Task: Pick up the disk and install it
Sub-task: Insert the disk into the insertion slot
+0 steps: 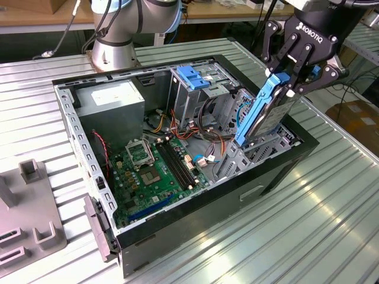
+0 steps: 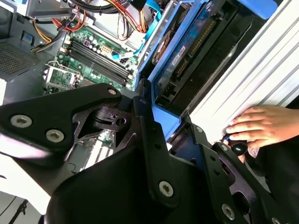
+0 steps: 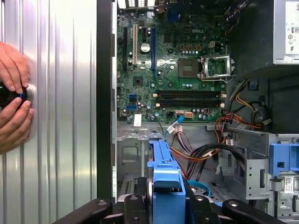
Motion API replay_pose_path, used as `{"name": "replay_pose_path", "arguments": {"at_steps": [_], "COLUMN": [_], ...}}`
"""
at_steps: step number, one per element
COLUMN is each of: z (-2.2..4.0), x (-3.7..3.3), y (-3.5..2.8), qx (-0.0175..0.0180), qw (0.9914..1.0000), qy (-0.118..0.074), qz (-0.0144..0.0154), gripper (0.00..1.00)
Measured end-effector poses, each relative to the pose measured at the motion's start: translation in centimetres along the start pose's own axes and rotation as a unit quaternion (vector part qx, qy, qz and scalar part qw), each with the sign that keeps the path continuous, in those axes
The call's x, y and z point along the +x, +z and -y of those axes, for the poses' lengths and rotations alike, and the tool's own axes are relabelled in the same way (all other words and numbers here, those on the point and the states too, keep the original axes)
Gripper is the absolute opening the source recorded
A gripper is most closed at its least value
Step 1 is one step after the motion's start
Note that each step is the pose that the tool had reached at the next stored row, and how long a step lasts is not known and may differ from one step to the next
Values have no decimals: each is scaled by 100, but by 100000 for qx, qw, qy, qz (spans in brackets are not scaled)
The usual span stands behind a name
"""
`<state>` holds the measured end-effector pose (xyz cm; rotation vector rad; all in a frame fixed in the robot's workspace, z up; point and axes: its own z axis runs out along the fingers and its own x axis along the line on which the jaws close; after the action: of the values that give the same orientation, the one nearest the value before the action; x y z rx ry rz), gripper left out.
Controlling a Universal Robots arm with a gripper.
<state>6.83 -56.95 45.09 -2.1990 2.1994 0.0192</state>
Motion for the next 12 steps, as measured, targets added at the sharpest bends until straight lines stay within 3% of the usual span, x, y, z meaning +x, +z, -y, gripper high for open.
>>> {"name": "replay_pose_path", "arguments": {"at_steps": [3,12], "z": [3,8], "x": [8,13], "y": [113,287], "qx": [-318,-873], "qw": [99999,99996], "qy": [12,26], "qz": [-5,-3], "gripper": [37,37]}}
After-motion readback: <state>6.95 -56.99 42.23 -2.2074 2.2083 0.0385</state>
